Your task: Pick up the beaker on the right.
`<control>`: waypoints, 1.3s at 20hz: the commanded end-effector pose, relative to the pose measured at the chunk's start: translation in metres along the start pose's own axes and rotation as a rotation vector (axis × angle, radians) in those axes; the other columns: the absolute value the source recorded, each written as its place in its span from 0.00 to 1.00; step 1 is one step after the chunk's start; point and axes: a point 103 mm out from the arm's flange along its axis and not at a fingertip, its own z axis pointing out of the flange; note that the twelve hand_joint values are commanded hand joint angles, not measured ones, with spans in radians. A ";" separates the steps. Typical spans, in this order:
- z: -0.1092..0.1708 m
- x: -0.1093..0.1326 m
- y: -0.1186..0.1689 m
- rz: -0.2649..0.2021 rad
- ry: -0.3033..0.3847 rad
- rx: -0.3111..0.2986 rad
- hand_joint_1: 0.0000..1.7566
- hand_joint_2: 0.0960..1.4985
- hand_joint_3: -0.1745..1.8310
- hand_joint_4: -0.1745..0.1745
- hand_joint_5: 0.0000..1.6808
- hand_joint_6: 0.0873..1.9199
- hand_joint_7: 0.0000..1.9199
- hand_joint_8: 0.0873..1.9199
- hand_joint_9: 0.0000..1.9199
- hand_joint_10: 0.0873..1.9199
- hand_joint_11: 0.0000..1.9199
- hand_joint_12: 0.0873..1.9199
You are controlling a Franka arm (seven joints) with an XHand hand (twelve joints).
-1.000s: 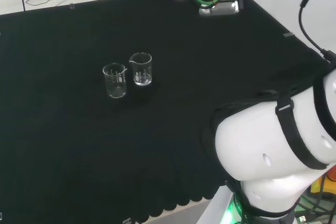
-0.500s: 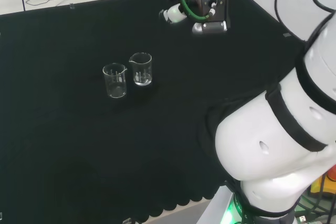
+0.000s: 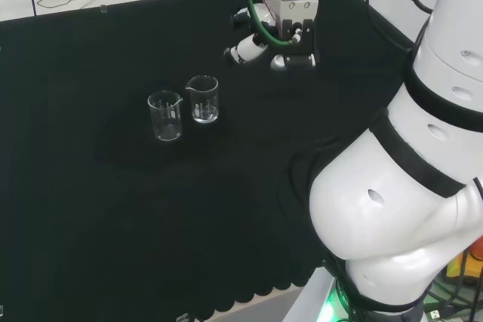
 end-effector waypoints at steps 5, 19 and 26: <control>0.041 0.006 0.042 -0.121 0.126 0.020 0.43 0.42 0.33 0.47 0.18 0.00 0.05 0.26 0.14 0.32 0.00 0.71; 0.077 0.003 0.062 -0.173 0.185 0.055 0.44 0.38 0.34 0.47 0.18 0.00 0.05 0.26 0.15 0.32 0.00 0.71; 0.093 -0.006 0.072 -0.180 0.242 0.050 0.44 0.37 0.34 0.47 0.18 0.00 0.05 0.26 0.15 0.32 0.00 0.71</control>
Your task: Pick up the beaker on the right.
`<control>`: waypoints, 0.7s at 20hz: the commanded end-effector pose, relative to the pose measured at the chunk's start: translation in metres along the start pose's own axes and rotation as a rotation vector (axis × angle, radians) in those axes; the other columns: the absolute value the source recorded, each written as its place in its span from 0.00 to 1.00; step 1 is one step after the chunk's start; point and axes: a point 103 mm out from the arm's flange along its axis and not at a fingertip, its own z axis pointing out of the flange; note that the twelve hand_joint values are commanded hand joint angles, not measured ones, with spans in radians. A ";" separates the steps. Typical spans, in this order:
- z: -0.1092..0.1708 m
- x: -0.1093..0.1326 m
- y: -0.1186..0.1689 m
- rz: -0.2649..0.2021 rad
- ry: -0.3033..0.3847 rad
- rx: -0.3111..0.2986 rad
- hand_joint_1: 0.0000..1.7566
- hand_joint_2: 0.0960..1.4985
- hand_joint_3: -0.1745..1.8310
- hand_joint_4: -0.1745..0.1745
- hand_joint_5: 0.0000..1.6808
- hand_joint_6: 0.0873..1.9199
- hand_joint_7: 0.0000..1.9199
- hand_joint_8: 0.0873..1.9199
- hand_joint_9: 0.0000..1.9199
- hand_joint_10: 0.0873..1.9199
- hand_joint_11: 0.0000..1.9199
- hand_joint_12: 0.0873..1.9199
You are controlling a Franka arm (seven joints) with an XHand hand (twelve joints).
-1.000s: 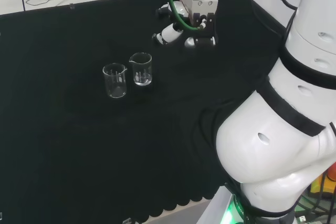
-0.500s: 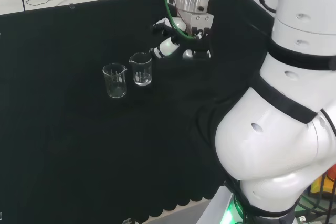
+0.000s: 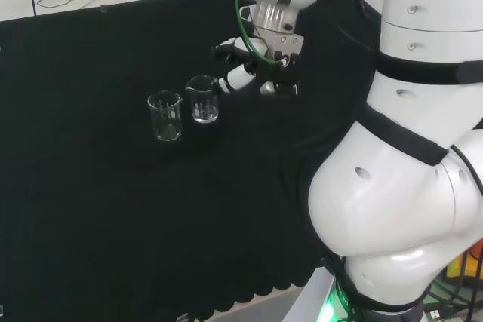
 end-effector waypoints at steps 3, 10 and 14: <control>0.013 -0.014 0.014 -0.033 0.070 -0.020 0.44 0.37 0.34 0.46 0.18 0.00 0.05 0.26 0.15 0.32 0.00 0.72; 0.025 -0.019 0.026 -0.073 0.104 -0.054 0.44 0.36 0.34 0.44 0.20 0.00 0.06 0.26 0.15 0.32 0.00 0.72; 0.031 -0.022 0.032 -0.098 0.127 -0.057 0.44 0.35 0.34 0.44 0.21 0.00 0.07 0.27 0.16 0.32 0.00 0.72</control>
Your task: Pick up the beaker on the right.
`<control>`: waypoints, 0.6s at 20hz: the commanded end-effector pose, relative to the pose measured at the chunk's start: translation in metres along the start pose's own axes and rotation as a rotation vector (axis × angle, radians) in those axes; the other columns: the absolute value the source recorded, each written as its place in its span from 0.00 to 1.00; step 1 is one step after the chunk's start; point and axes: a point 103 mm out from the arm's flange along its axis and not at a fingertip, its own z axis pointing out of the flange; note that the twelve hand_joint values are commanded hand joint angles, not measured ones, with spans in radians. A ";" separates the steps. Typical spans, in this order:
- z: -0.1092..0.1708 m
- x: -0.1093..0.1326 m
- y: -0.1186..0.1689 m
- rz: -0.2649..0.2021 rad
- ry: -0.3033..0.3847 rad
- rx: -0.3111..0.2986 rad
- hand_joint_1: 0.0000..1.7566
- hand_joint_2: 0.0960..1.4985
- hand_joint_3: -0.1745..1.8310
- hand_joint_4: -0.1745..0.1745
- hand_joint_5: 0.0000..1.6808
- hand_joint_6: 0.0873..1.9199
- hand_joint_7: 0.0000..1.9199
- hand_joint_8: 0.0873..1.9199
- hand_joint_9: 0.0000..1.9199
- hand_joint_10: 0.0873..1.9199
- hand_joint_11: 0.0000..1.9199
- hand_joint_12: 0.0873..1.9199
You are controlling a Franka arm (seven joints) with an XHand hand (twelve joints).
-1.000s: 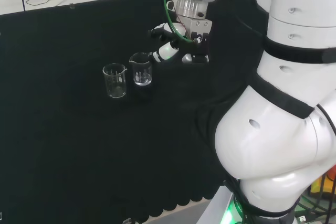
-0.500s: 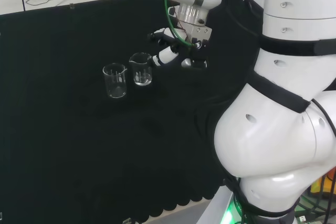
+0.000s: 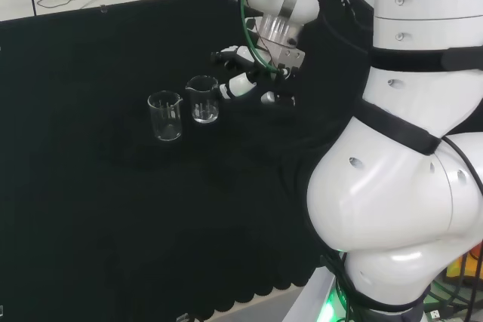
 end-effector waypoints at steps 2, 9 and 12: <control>0.008 -0.006 0.012 -0.043 0.036 -0.010 0.44 0.35 0.34 0.44 0.21 0.00 0.08 0.27 0.16 0.32 0.00 0.72; 0.019 -0.011 0.017 -0.074 0.092 0.015 0.44 0.34 0.34 0.43 0.23 0.00 0.11 0.28 0.19 0.32 0.00 0.72; 0.023 -0.014 0.018 -0.080 0.130 0.019 0.46 0.33 0.34 0.43 0.23 0.00 0.12 0.28 0.21 0.32 0.01 0.72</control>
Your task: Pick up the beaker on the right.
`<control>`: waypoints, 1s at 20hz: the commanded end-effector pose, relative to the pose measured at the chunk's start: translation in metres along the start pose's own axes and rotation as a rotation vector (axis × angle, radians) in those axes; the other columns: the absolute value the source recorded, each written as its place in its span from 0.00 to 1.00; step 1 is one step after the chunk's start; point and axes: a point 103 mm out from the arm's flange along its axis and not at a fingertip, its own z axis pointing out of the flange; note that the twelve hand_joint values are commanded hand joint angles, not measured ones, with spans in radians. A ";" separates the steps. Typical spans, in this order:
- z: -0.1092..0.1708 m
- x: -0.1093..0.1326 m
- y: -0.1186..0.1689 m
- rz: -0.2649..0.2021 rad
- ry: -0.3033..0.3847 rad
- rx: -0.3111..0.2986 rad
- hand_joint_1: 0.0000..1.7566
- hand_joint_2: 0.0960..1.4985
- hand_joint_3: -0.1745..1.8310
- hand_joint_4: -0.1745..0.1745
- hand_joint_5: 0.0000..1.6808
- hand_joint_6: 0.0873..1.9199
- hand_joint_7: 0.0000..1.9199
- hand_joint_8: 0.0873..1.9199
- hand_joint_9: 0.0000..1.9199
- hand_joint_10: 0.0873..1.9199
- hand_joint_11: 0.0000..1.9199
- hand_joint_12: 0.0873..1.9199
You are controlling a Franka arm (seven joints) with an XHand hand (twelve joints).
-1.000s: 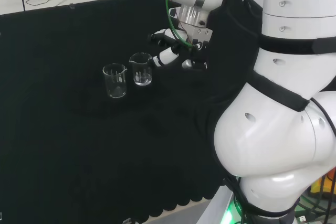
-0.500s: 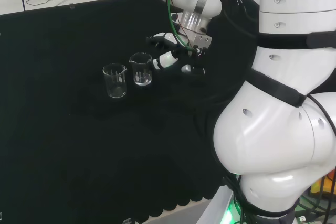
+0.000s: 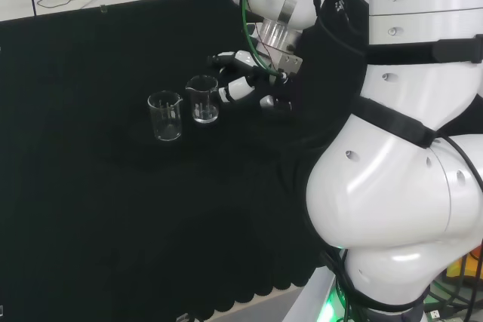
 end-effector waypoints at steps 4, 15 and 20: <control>0.010 -0.006 0.003 -0.040 0.079 0.009 0.46 0.33 0.35 0.43 0.24 0.00 0.12 0.28 0.21 0.30 0.01 0.72; 0.018 -0.007 0.007 -0.080 0.141 -0.030 0.49 0.31 0.36 0.44 0.24 0.00 0.10 0.27 0.16 0.28 0.00 0.68; 0.021 -0.009 0.011 -0.097 0.162 -0.017 0.50 0.30 0.36 0.45 0.23 0.00 0.08 0.27 0.14 0.28 0.00 0.65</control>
